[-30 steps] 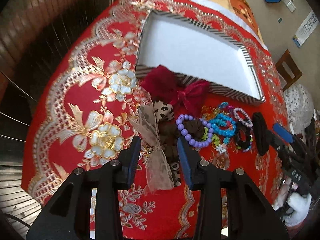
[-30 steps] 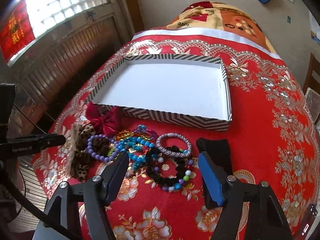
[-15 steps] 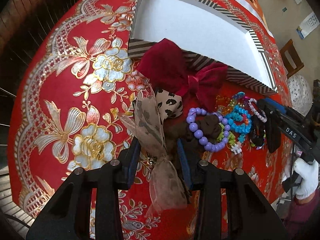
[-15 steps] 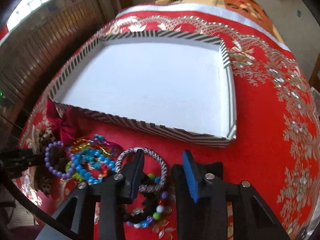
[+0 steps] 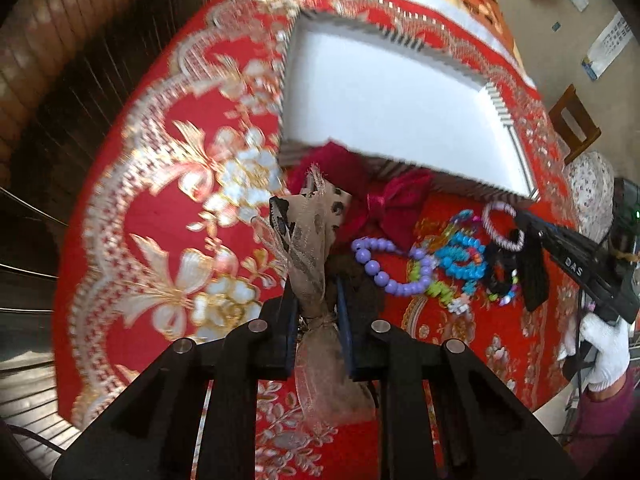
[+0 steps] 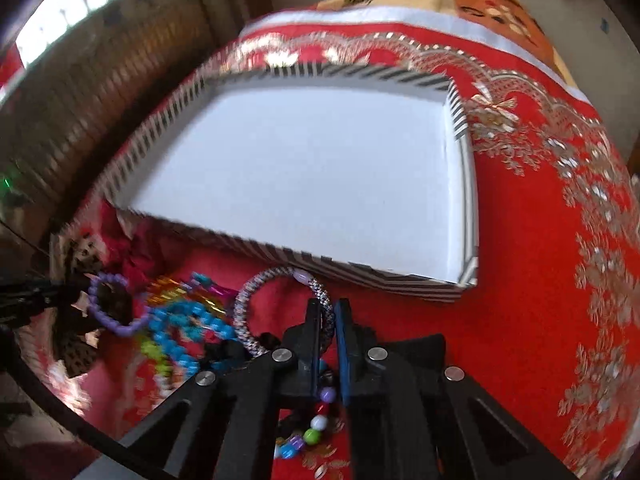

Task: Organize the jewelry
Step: 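Grasp the sheer beige ribbon bow with left tool while right tool grasps grey braided hair tie, then carry the ribbon bow with left tool while right tool carries the hair tie over the tray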

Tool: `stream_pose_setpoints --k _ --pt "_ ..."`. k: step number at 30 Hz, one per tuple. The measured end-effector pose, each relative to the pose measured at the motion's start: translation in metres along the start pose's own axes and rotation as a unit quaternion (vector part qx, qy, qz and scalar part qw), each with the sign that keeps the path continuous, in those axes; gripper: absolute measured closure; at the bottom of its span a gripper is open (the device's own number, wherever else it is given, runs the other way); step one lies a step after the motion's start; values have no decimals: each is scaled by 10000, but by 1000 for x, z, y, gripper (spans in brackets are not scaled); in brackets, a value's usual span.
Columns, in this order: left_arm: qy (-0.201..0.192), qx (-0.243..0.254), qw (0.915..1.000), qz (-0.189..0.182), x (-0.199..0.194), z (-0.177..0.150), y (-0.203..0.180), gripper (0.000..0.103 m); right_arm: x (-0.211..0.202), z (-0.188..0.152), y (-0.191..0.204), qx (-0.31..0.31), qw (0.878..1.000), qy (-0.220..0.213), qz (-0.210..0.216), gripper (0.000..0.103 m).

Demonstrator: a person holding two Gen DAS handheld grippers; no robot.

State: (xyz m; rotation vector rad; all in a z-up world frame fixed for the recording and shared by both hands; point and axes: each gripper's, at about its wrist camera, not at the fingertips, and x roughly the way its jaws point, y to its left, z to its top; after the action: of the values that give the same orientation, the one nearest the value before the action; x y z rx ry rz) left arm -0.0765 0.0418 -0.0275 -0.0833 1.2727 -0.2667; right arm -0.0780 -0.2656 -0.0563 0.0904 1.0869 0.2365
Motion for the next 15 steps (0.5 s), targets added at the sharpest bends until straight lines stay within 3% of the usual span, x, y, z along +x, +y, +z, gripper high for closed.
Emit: stream_pose_setpoints --k 8,15 --pt "-499 -20 9987 115 -44 2 -6 87 -40 -7 5 25 9990 -432 133 97" --pt "-650 -13 9979 39 -58 -3 -17 87 -8 -8 -1 -155 9998 142 -23 91"
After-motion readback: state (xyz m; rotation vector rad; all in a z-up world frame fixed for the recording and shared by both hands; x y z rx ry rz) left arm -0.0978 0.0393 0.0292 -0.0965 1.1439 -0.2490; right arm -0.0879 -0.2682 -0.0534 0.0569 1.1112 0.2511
